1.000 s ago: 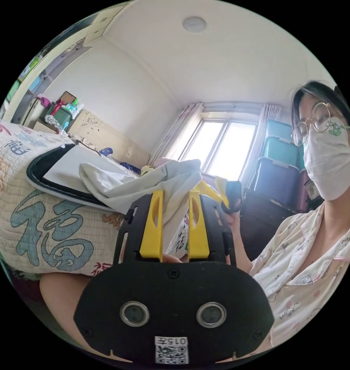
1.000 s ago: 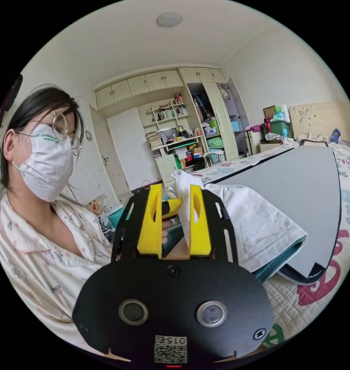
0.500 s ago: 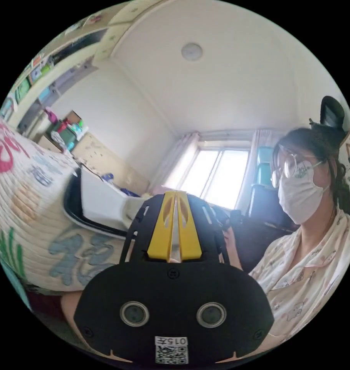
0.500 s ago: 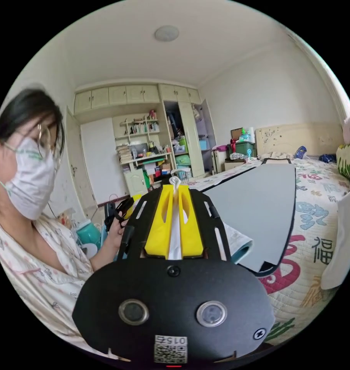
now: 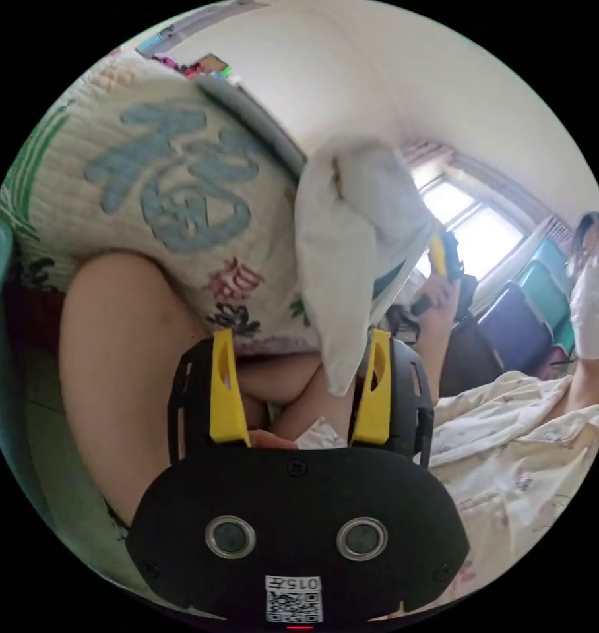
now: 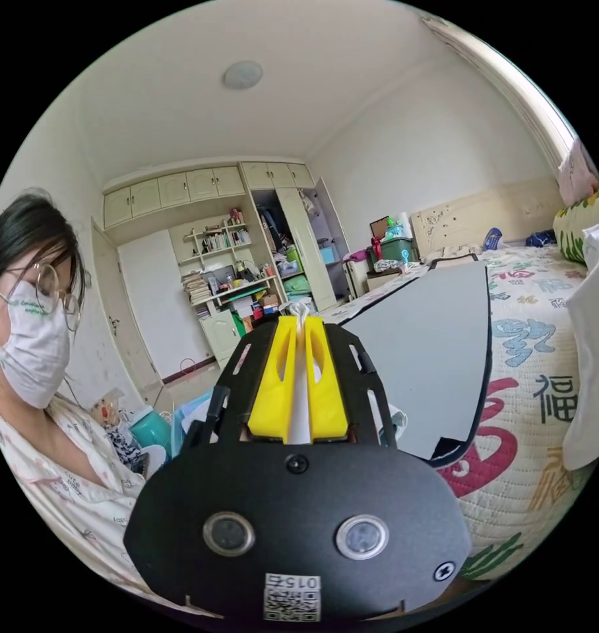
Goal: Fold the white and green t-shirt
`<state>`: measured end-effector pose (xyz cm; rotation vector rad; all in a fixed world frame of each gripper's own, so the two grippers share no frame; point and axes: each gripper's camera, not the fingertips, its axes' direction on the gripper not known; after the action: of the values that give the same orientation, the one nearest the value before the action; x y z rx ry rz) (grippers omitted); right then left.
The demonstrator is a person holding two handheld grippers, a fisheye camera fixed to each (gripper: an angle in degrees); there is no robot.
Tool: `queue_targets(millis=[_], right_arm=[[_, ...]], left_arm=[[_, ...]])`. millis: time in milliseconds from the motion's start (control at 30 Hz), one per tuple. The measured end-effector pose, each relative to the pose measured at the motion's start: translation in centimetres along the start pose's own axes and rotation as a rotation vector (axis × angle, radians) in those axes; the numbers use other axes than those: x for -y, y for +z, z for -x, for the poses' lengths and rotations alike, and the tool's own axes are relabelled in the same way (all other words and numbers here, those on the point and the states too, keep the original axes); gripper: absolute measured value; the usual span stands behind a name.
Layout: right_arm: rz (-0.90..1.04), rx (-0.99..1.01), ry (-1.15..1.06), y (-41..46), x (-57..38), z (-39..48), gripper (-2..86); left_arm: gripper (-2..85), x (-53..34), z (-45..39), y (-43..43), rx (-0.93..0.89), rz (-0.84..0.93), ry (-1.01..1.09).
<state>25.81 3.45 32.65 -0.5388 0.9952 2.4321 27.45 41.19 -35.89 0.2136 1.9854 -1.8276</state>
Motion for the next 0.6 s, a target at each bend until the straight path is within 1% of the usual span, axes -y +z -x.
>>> queue_targets(millis=[33,67,100,133,167,200,267,300,333,367,433,467,500,533,567,600], right_arm=[[-0.002,0.005,0.002,0.8,0.6,0.6,0.7],[-0.001,0.004,0.0,1.1,0.9,1.0,0.7],[0.005,-0.007,-0.012,1.8,1.4,1.9,0.7],[0.013,-0.025,-0.033,2.2,2.0,2.8,0.7],[0.014,-0.036,-0.044,2.4,2.3,3.3,0.7],[0.016,-0.063,-0.066,2.5,2.9,4.2,0.7],[0.022,-0.102,-0.102,2.4,4.3,5.2,0.7],[0.019,-0.133,-0.128,1.9,5.5,5.8,0.7],[0.001,-0.179,-0.154,1.1,6.8,6.3,0.7],[-0.014,-0.206,-0.163,0.6,7.4,6.6,0.7],[-0.112,-0.293,-0.183,-2.0,10.2,7.7,0.6],[-0.13,-0.309,-0.183,-2.6,11.0,7.9,0.6],[-0.152,-0.324,-0.177,-3.5,12.7,8.3,0.6],[-0.17,-0.289,-0.18,-4.0,14.2,8.7,0.6],[-0.178,-0.258,-0.182,-4.2,15.0,9.0,0.6],[-0.202,-0.205,-0.188,-4.5,16.3,9.7,0.6]], left_arm=[[21.1,-0.3,0.1,1.3,-0.105,0.004,-0.012],[19.0,-0.4,0.0,1.8,-0.169,-0.003,0.0],[14.0,-0.7,-0.6,2.7,-0.288,0.006,0.042],[8.3,-0.9,-1.3,3.4,-0.313,0.041,0.091],[6.8,-1.0,-1.7,3.7,-0.303,0.06,0.127],[3.7,-1.2,-2.5,3.9,-0.252,0.096,0.181],[2.6,-1.1,-4.0,3.4,-0.113,0.157,0.286],[2.3,-1.0,-5.2,2.2,0.006,0.146,0.352],[2.0,-0.9,-6.6,0.4,0.116,0.1,0.425],[1.9,-0.8,-7.3,-0.7,0.168,0.077,0.456],[1.5,-0.3,-10.6,-4.9,0.36,-0.029,0.551],[1.4,-0.3,-11.7,-5.8,0.403,-0.07,0.581],[1.2,-0.3,-14.1,-7.1,0.484,-0.131,0.662],[1.1,-0.5,-17.0,-7.7,0.566,-0.18,0.762],[1.1,-0.7,-18.5,-7.9,0.612,-0.214,0.813],[1.0,-1.2,-21.4,-7.9,0.704,-0.284,0.904]])
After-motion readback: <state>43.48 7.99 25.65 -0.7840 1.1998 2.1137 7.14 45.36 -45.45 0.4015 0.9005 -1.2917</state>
